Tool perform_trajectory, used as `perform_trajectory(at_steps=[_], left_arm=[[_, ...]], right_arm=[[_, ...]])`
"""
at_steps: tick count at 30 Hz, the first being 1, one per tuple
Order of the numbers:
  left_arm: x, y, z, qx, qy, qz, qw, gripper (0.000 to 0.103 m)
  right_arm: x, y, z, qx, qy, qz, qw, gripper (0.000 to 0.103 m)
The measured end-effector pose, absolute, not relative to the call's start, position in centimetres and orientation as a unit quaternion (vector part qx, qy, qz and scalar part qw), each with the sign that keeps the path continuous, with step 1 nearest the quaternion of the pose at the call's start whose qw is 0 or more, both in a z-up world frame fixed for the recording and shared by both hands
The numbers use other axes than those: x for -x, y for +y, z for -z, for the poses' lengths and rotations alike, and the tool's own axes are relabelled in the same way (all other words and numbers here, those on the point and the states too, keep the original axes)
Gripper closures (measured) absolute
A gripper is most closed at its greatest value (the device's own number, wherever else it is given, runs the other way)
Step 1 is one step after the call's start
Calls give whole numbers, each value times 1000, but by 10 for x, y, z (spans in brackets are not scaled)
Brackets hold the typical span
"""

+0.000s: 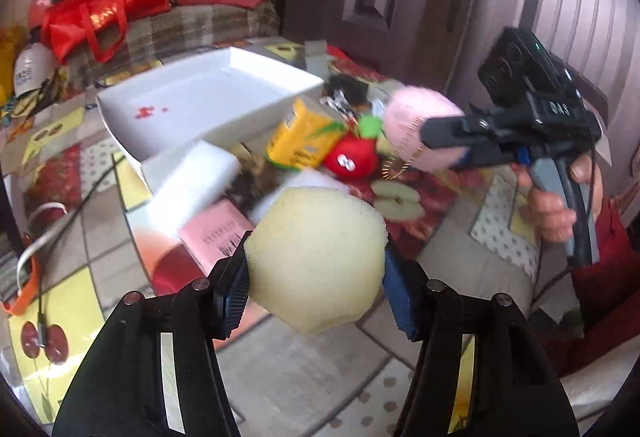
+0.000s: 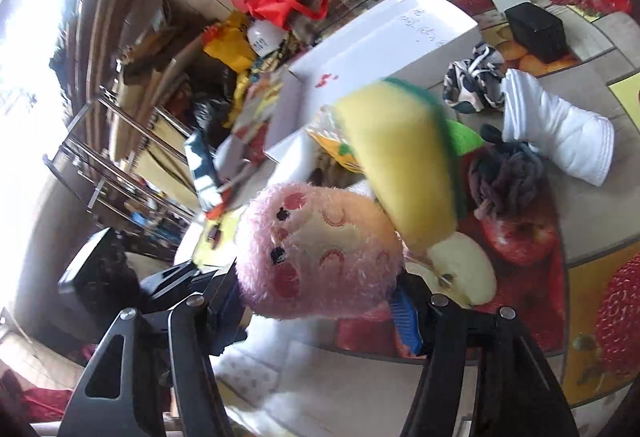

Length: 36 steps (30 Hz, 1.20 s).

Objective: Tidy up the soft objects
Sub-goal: 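Carry the disc and plush into the white tray and open both tools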

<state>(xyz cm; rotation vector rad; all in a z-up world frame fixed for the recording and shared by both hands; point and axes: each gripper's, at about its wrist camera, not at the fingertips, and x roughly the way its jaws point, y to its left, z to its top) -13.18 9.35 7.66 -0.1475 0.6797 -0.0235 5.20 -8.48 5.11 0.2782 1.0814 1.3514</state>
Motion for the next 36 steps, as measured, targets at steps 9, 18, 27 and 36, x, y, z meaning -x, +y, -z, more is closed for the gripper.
perform_trajectory(at_steps=[9, 18, 27, 36], left_arm=[[66, 141, -122, 47, 241, -155, 957, 44], [-2, 193, -117, 53, 242, -238, 939, 44], [-29, 230, -89, 85, 277, -247, 925, 44], [-45, 243, -64, 83, 313, -250, 913, 43]], right_arm=[[-52, -84, -104, -114, 360, -536, 756, 40], [-94, -38, -132, -47, 288, -453, 843, 40], [-137, 48, -115, 16, 331, -425, 842, 39], [-161, 101, -74, 67, 402, -399, 821, 39]])
